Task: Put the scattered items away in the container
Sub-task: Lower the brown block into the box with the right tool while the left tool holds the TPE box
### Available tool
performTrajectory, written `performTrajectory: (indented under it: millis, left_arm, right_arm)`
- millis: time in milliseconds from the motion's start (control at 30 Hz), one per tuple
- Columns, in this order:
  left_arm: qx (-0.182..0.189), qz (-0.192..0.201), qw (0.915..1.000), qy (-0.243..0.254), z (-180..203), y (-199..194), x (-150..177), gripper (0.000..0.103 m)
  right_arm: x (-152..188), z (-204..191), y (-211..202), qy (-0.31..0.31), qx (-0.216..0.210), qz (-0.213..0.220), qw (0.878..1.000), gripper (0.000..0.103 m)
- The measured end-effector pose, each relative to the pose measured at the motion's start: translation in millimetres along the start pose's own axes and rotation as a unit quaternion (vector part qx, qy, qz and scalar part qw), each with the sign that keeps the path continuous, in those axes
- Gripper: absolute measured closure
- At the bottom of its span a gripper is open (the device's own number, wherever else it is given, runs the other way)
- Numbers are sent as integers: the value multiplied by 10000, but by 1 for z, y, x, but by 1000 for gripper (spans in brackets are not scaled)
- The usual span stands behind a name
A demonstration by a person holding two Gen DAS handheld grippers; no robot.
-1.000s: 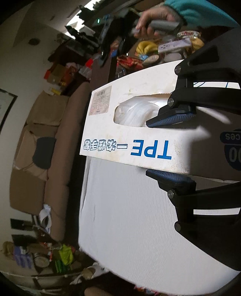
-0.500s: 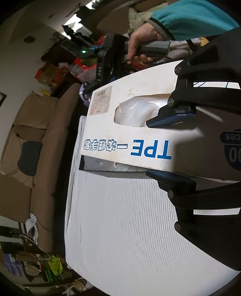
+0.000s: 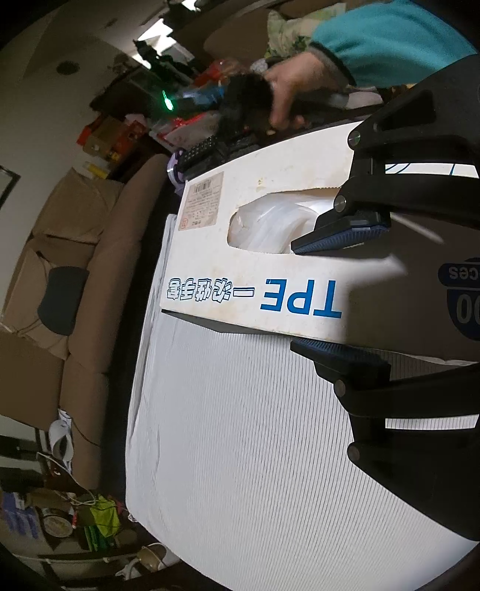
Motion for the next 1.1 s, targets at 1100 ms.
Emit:
performTrajectory:
  millis: [1100]
  left_arm:
    - [-1157,287,9929,63,35,45,26,59]
  right_arm:
    - [113,34,-153,1907,-670,1220,9717,44]
Point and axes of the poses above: each gripper's, at about its wrist camera, not at the fingertips, and y roughly the way its jaws point, z to its right, x to its underside, the point moved 6 cm from there along y, roughly the way its jaws point, and after that the axes turned 9 degrees about x, right-handed, at the moved point
